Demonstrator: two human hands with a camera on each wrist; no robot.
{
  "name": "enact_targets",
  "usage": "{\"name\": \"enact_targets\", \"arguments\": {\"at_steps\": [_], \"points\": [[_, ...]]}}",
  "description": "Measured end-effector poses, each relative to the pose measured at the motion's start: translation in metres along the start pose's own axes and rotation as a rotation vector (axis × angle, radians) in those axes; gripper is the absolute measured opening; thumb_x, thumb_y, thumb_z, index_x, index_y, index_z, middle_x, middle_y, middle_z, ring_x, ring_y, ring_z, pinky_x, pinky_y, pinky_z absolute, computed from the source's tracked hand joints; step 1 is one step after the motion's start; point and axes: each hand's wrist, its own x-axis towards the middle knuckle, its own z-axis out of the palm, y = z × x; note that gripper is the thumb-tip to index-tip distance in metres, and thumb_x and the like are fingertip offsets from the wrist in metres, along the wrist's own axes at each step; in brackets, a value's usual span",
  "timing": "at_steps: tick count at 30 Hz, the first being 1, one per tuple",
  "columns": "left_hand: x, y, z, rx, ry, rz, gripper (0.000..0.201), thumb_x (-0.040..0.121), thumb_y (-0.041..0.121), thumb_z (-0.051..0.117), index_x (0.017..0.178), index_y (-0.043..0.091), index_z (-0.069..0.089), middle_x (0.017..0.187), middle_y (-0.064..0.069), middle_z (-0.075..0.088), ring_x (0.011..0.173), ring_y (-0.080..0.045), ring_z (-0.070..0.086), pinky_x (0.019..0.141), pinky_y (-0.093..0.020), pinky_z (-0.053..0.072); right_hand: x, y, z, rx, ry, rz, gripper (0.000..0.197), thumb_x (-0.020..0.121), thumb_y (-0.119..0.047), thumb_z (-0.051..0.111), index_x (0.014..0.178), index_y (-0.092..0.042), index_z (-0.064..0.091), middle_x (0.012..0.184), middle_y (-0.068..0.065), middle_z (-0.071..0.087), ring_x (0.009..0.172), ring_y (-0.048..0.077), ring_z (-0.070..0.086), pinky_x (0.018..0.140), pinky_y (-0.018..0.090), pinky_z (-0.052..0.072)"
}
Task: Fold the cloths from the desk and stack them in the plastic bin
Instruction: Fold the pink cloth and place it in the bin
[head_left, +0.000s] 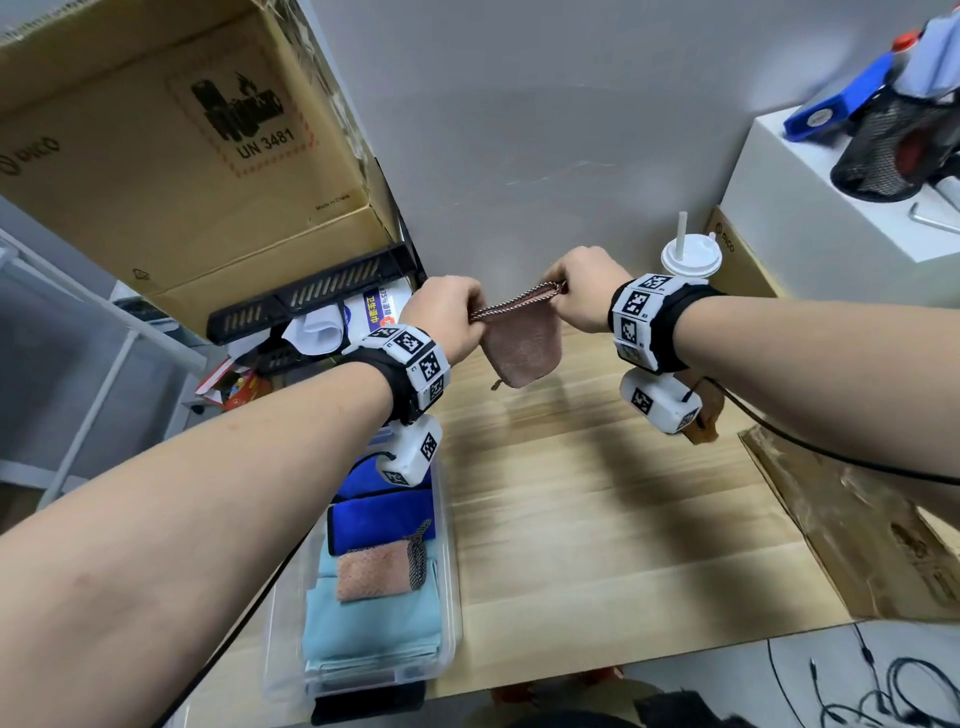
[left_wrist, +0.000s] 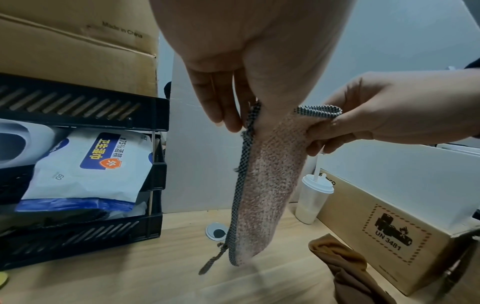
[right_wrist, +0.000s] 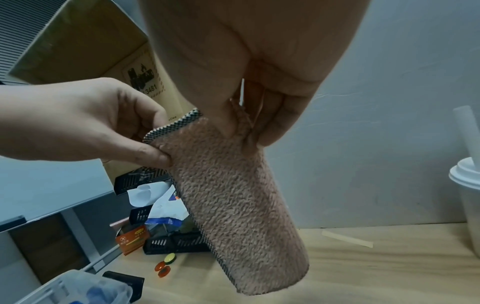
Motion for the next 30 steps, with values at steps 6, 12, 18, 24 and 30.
{"name": "enact_targets", "arguments": {"at_steps": [6,12,18,24,30], "points": [[-0.027,0.007,0.032,-0.001,-0.487,0.037,0.014,0.072,0.020,0.081,0.070,0.015,0.068,0.068,0.003,0.070,0.065,-0.016,0.064,0.062,-0.026,0.052,-0.022,0.021,0.039,-0.067,-0.460,0.108,0.020,0.083,-0.009,0.059,0.086,-0.018,0.077,0.070,-0.002,0.075,0.070,0.011,0.069,0.077,0.031,0.059],[-0.071,0.010,0.110,-0.017,-0.939,0.015,0.017,0.070,0.026,0.083,0.069,0.019,0.069,0.070,0.001,0.072,0.058,-0.010,0.059,0.067,-0.025,0.050,-0.066,0.048,0.108,-0.084,-0.830,0.142,0.009,0.084,-0.010,0.068,0.083,-0.018,0.072,0.068,0.000,0.071,0.057,0.010,0.062,0.062,0.022,0.052],[-0.093,0.011,0.150,0.044,-0.916,-0.043,0.023,0.074,0.023,0.079,0.063,0.019,0.059,0.060,0.007,0.058,0.062,-0.013,0.054,0.054,-0.020,0.039,-0.094,0.074,0.156,-0.019,-0.815,0.246,0.017,0.080,-0.005,0.062,0.067,-0.013,0.067,0.062,0.006,0.066,0.045,0.016,0.055,0.055,0.028,0.051],[-0.070,0.005,0.173,0.071,-0.658,-0.179,0.015,0.085,0.011,0.058,0.093,0.010,0.070,0.093,-0.010,0.071,0.086,-0.029,0.067,0.068,-0.029,0.050,-0.076,0.089,0.183,0.035,-0.537,0.365,0.009,0.083,-0.015,0.059,0.074,-0.013,0.060,0.078,0.010,0.061,0.079,0.028,0.061,0.066,0.026,0.042],[-0.050,0.002,0.186,0.141,-0.559,-0.284,0.045,0.084,0.010,0.063,0.124,0.007,0.043,0.117,-0.015,0.050,0.100,-0.035,0.061,0.070,-0.036,0.044,-0.053,0.111,0.203,0.072,-0.273,0.450,0.051,0.084,-0.034,0.066,0.120,-0.008,0.040,0.120,0.016,0.046,0.103,0.035,0.056,0.086,0.037,0.048]]}}
